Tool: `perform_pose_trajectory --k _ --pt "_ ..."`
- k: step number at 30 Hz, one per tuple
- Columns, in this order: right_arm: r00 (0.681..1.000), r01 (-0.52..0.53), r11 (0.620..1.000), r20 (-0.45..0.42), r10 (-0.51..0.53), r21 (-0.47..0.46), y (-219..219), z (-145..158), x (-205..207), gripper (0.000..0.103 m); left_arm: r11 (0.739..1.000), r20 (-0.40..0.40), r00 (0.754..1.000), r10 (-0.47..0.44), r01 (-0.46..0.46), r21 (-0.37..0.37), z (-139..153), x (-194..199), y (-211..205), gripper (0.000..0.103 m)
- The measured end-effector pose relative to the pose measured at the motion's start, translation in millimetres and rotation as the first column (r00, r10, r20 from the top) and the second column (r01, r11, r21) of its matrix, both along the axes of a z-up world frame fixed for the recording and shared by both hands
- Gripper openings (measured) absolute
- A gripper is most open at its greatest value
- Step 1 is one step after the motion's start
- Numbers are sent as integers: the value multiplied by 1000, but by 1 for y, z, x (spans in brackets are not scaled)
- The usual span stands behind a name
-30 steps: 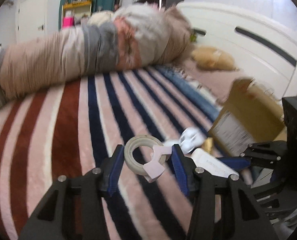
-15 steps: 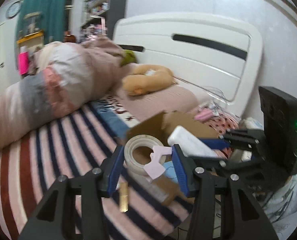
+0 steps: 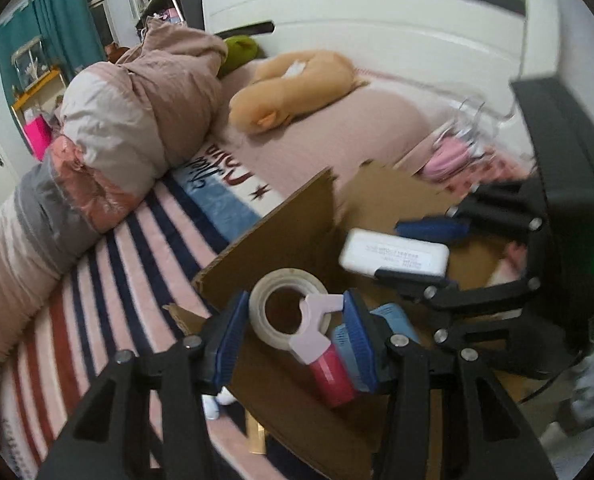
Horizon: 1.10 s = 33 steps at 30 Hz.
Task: Organize rigid objects
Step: 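Drop the white box and tape roll into the cardboard box with both grippers, then grasp the gold tube with the right gripper while the left grasps the dropper bottle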
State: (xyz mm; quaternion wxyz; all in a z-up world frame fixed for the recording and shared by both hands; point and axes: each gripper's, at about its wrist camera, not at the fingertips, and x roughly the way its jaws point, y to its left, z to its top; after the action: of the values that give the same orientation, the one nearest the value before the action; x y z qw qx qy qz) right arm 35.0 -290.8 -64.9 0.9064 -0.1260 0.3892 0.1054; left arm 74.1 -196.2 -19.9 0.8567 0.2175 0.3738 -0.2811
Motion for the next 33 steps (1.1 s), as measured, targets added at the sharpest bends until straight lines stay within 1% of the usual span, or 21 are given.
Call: perform_pose_trajectory --k 1,3,7,9,11,15,17,18,20,22,24,26,27,29,31,33 --pt "1000 3 999 2 -3 -37 2 -3 3 32 1000 -2 1000 5 -5 9 -2 2 0 46" --pt "1000 8 998 -11 -9 -59 2 -7 10 31 1000 -1 1000 12 -12 18 -7 7 0 55" --pt "1000 7 1000 -11 -8 -24 -1 -3 10 31 999 17 999 28 -29 31 -8 8 5 58" --pt "1000 13 1000 -3 -13 -12 -2 1 5 32 999 23 999 33 -33 15 -3 6 10 64" --pt "1000 17 1000 3 -17 2 -2 5 3 32 999 30 999 38 -38 -2 2 3 15 67" --pt "1000 0 999 19 -1 44 1 20 -9 32 997 46 997 58 -56 -56 21 -8 35 68" --pt "999 -15 998 41 12 67 8 32 -19 32 993 59 995 77 -71 -95 33 -16 51 71" --pt "998 -27 996 55 22 88 13 38 -24 33 989 67 993 92 -83 -122 40 -21 64 72" --pt "996 -57 990 78 47 131 21 49 -33 36 983 78 991 112 -99 -153 48 -28 82 72" --pt "991 -107 977 105 88 187 37 63 -46 36 977 92 986 141 -123 -177 55 -37 107 73" --pt "984 -151 966 129 125 210 54 71 -55 36 970 104 978 178 -156 -188 57 -43 134 73" --pt "975 -199 954 148 168 227 80 77 -64 39 962 105 972 210 -186 -198 55 -47 156 73" --pt "971 -217 948 149 185 235 91 78 -67 40 955 96 968 232 -208 -210 52 -49 174 73" --pt "964 -257 931 135 229 259 117 75 -69 41 946 77 964 255 -232 -227 45 -49 196 73" --pt "961 -274 918 107 254 287 141 66 -70 41 938 54 961 273 -253 -236 31 -48 220 73" --pt "963 -271 913 80 259 306 162 53 -68 41 937 50 960 276 -257 -238 16 -46 237 73"
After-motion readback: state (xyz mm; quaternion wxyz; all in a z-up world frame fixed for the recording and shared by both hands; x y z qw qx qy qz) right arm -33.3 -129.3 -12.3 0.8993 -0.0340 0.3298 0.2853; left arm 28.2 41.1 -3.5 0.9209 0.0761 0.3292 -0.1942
